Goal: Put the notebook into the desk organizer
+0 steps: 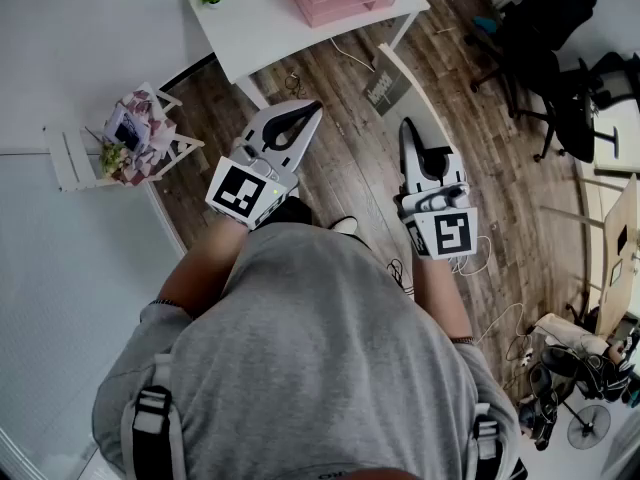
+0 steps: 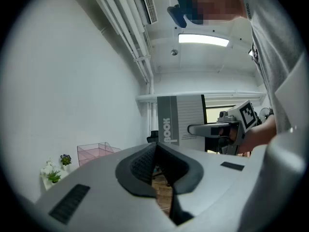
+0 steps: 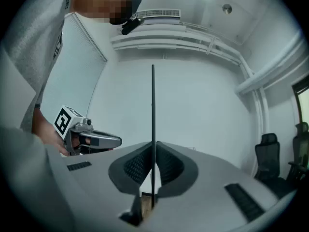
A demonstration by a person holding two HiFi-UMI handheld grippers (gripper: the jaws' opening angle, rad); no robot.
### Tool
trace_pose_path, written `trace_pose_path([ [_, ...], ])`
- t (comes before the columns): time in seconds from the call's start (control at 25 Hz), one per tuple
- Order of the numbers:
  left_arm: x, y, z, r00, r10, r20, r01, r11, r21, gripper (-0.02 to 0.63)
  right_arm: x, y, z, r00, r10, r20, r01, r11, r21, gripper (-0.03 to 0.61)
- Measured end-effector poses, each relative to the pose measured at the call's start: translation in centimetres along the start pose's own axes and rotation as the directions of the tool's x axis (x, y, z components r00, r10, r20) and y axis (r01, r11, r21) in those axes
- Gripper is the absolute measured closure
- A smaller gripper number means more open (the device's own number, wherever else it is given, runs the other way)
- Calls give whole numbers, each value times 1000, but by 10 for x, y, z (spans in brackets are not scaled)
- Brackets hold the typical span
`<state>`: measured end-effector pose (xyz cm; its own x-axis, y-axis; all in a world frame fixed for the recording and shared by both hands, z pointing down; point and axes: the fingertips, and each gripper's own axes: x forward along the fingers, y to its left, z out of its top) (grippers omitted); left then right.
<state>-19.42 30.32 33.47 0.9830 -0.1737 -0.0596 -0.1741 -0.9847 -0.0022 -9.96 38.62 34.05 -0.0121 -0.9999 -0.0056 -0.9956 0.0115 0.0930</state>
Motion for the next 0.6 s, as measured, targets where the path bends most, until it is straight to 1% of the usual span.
trace_pose_path([
  [0.16,0,-2,0,1000,7,8,-7,1000,-4,594,-2,1,-2,1000,12,-3,-12,1000,5,563],
  [0.36,2,-4,-1,1000,7,2,-7,1000,-2,594,-2,-2,-4,1000,22,-5,-21,999,38,563],
  [0.6,4,-9,2,1000,7,6,-7,1000,0,594,-4,-6,-8,999,20,-27,-20,999,30,563],
])
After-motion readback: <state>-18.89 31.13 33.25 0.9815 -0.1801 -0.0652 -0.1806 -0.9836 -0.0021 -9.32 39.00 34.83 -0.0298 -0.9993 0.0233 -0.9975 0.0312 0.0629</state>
